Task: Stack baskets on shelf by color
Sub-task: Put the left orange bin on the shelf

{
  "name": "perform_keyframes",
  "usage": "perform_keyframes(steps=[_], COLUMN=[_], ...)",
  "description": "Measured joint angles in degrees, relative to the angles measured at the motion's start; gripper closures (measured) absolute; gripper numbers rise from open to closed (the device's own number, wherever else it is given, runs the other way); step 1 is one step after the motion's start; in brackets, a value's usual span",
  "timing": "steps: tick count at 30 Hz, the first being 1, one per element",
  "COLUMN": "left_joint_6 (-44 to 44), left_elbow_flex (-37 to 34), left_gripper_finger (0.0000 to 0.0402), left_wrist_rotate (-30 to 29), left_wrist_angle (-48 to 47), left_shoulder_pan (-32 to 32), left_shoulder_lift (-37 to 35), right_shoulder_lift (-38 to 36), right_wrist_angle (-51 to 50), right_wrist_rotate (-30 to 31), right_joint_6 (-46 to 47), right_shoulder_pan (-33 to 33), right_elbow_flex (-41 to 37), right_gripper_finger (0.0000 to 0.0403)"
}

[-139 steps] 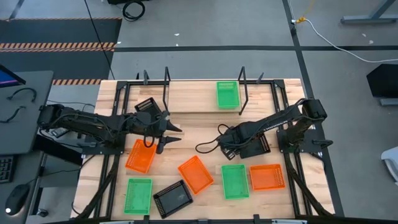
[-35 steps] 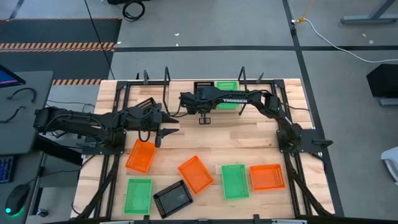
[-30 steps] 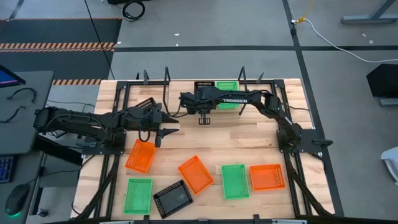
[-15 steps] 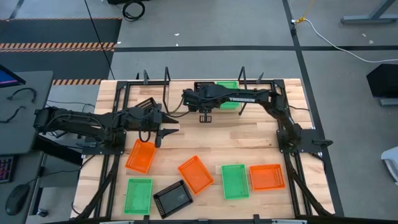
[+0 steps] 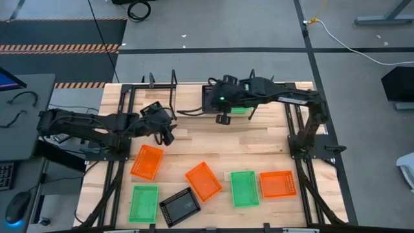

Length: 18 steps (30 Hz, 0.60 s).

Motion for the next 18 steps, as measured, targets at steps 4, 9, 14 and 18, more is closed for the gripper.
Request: perform_keyframes(steps=[4, 9, 14, 18], left_joint_6=[-8.0, -9.7, -11.5, -13.3], left_elbow_flex=[0.0, -0.1, -0.1, 0.2], left_gripper_finger=[0.023, 0.023, 0.023, 0.023], left_wrist_rotate=[4.0, 6.2, 7.0, 7.7], left_wrist_angle=[-10.1, -13.3, -13.0, -16.0], left_shoulder_pan=[4.3, 5.6, 4.0, 2.0], left_shoulder_lift=[2.5, 5.0, 5.6, 5.6], right_shoulder_lift=[-2.0, -1.2, -1.4, -2.3], right_wrist_angle=[5.6, 11.4, 10.4, 10.5], right_wrist_rotate=[0.0, -1.7, -4.5, -4.5], right_joint_6=[1.5, -4.5, -4.3, -4.7], right_shoulder_pan=[1.6, 2.7, 2.2, 1.3], right_elbow_flex=[0.0, -0.9, -5.2, -9.7], right_gripper_finger=[0.0289, 0.0289, 0.0289, 0.0288])
